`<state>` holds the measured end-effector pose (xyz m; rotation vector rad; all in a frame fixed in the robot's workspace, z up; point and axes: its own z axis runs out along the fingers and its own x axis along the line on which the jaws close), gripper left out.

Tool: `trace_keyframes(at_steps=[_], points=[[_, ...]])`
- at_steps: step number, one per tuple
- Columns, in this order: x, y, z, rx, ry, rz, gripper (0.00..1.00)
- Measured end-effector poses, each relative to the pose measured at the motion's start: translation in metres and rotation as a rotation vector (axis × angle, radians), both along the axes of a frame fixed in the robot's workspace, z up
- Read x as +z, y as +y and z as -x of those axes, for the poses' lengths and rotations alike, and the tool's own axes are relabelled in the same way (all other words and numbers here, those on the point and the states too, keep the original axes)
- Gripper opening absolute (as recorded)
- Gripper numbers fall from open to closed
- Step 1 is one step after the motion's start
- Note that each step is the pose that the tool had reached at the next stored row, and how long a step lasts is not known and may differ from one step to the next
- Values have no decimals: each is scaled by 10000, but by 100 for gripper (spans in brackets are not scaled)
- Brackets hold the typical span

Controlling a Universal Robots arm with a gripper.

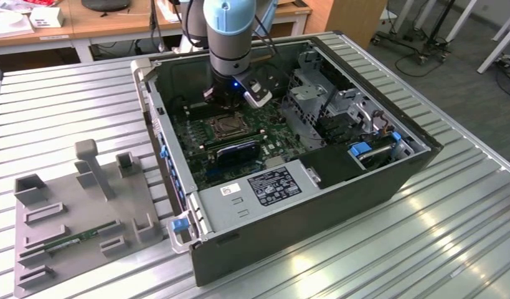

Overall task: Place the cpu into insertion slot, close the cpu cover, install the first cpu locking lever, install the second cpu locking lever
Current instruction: 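Install the first cpu locking lever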

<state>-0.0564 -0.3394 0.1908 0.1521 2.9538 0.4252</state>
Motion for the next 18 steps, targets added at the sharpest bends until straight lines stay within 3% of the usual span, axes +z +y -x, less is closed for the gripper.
trace_keyframes(at_steps=[4, 13, 14, 17, 18], points=[[5, 1, -1, 1, -4, -8, 11], [102, 0, -1, 1, -1, 23, 11], [131, 1, -2, 1, -3, 58, 11], [132, 5, -9, 1, 4, 469, 11], [132, 5, -15, 2, 17, 577, 11]])
